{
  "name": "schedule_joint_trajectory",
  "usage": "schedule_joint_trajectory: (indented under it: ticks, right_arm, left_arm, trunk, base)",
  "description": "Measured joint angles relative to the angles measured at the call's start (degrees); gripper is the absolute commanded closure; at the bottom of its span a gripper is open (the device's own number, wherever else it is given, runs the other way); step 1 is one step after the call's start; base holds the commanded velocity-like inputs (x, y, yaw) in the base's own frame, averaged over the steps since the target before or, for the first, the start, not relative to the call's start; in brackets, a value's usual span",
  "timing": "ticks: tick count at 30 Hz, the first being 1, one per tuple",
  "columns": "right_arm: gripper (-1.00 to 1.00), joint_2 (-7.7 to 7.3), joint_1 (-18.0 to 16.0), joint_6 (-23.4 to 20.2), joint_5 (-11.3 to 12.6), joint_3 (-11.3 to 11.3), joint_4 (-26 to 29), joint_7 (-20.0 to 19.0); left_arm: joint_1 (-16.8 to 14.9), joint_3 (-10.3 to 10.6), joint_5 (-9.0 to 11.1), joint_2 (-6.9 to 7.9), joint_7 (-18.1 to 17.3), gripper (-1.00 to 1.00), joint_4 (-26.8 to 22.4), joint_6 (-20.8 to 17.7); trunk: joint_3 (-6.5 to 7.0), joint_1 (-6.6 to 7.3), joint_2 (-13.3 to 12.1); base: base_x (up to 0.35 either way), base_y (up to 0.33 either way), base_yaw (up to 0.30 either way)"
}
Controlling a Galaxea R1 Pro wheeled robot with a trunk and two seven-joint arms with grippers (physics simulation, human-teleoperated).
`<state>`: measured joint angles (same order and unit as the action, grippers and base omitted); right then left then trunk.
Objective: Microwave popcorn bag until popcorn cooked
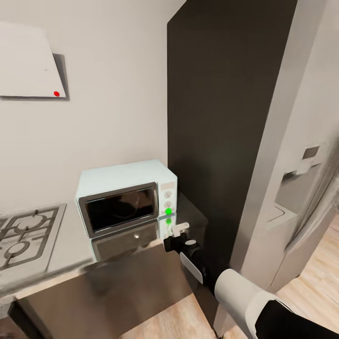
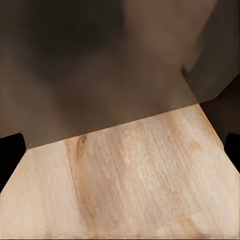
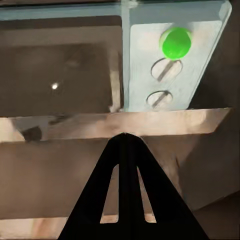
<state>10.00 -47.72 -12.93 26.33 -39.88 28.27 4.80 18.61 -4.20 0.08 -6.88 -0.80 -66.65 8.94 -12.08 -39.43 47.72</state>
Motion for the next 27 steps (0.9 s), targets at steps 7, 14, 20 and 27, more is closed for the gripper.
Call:
schedule_joint_trajectory:
  ticks: [7, 14, 20, 27]
  right_arm:
    - [1.00, 0.00, -0.01, 0.00, 0.00, -0.04, 0.00, 0.00]
    - [1.00, 0.00, 0.06, 0.08, -0.04, -0.02, 0.00, 0.00]
    - [1.00, 0.00, 5.56, 8.70, -0.64, -1.68, -9.39, 0.07]
    - [1.00, -1.76, 17.01, 18.63, -1.81, -3.68, -18.03, 0.25]
  left_arm:
    - [-0.08, 0.00, 0.00, 0.00, 0.00, -1.00, 0.00, 0.00]
    - [-0.14, 0.00, 0.00, 0.00, 0.00, -1.00, 0.00, 0.00]
    - [-0.54, -0.36, 0.00, 0.16, 0.00, -1.00, -0.01, -0.08]
    - [-0.72, -0.37, 0.00, 0.17, 0.00, -1.00, -0.02, -0.09]
  trunk:
    - [0.00, 0.00, 0.00]
    - [0.00, 0.00, 0.00]
    - [-0.01, 0.00, 0.00]
    - [-0.01, 0.00, 0.01]
  base:
    - [-0.343, 0.000, 0.000]
    - [-0.343, 0.000, 0.000]
    - [-0.343, 0.000, 0.000]
    - [-0.343, 0.000, 0.000]
